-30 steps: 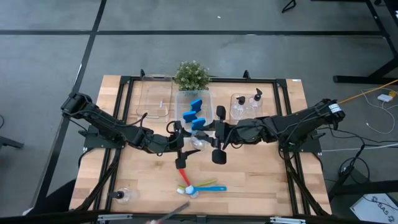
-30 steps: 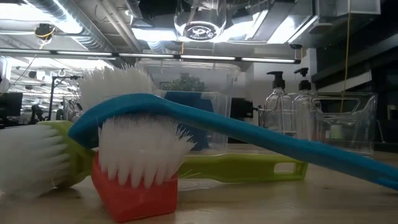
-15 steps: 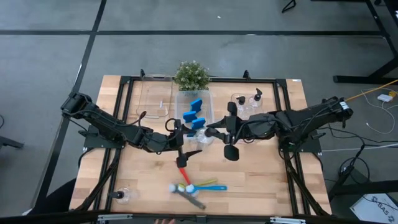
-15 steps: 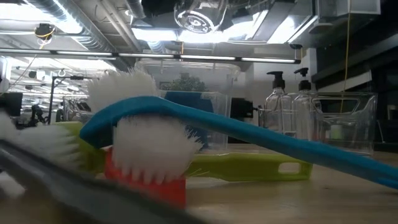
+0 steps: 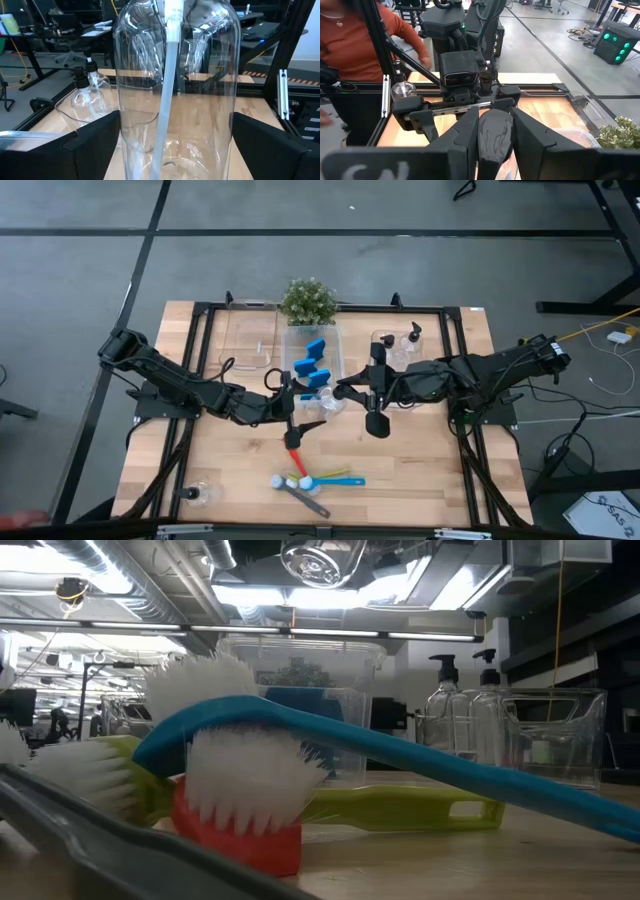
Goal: Pick & Place Kitchen Sink Supplies
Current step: Put the transparent bottle into the right transparent bin
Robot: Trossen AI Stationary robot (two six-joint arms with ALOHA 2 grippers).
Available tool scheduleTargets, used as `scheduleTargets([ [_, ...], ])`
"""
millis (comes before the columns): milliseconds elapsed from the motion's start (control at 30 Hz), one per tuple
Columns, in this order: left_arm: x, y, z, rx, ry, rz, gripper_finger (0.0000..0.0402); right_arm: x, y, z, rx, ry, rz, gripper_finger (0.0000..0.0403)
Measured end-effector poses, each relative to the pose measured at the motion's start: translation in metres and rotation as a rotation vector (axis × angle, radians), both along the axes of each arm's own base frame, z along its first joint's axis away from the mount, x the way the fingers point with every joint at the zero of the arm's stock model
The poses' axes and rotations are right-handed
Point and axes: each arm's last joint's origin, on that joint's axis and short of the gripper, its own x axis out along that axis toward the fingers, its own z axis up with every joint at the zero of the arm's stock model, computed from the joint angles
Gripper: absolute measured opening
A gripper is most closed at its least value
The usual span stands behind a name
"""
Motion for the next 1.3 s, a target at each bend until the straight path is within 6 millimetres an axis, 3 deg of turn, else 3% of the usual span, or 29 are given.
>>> scheduleTargets([
  [833, 0.003, 0.006, 0.003, -0.09, -0.045, -0.009, 0.0367, 0.0, 0.0, 0.0, -0.006, 0.002, 0.002, 0.0093],
  [1067, 0.007, 0.016, 0.004, -0.203, -0.061, -0.06, 0.0395, 0.0, 0.0, -0.003, -0.014, 0.024, 0.002, 0.0093],
  [1300, 0.008, 0.019, 0.006, -0.229, -0.085, -0.054, 0.0398, 0.0, 0.0, -0.004, -0.019, 0.039, -0.003, 0.0093],
])
